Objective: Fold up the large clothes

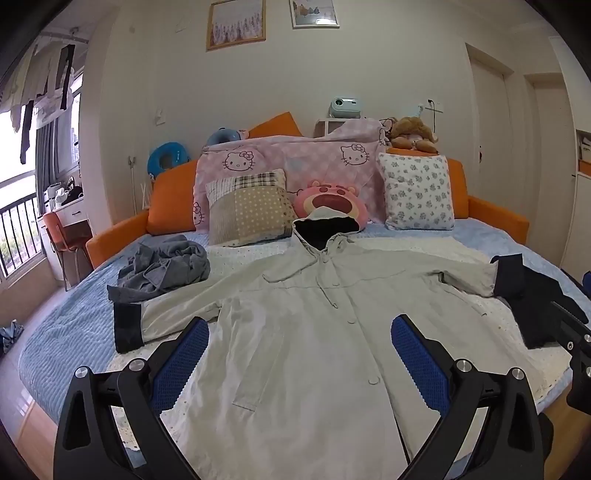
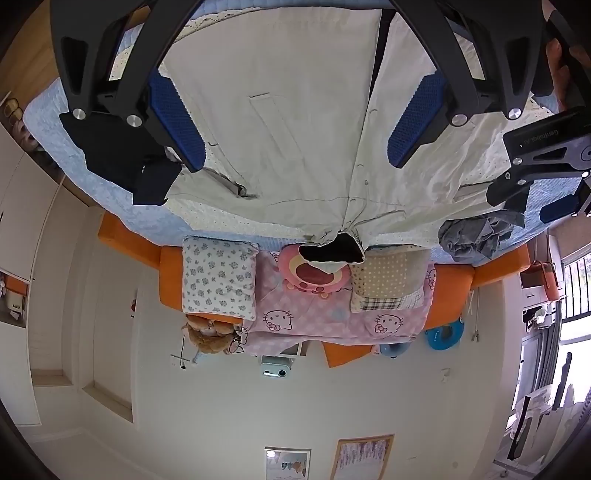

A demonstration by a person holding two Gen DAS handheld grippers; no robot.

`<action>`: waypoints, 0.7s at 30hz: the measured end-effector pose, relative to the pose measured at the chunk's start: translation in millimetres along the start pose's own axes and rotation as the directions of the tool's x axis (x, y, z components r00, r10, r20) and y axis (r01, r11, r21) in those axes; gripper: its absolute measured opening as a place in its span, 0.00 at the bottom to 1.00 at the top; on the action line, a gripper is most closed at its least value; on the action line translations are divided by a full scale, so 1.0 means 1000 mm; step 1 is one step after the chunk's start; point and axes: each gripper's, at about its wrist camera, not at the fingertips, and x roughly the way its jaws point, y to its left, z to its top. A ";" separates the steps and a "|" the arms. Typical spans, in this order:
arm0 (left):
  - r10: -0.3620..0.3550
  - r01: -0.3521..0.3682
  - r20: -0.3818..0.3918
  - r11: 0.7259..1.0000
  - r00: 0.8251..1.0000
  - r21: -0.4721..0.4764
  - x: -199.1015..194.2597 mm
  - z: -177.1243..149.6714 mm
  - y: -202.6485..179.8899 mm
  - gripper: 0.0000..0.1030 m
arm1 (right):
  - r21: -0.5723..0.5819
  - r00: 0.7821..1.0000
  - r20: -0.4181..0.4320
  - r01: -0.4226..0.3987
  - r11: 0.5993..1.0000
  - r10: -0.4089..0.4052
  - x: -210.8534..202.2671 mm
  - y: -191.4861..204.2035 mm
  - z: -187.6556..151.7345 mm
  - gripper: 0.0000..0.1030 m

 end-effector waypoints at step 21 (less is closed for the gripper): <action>0.008 -0.008 0.000 1.000 1.000 -0.030 0.008 -0.006 0.007 0.97 | 0.014 1.000 -0.015 -0.003 1.000 0.003 0.013 -0.002 0.003 0.95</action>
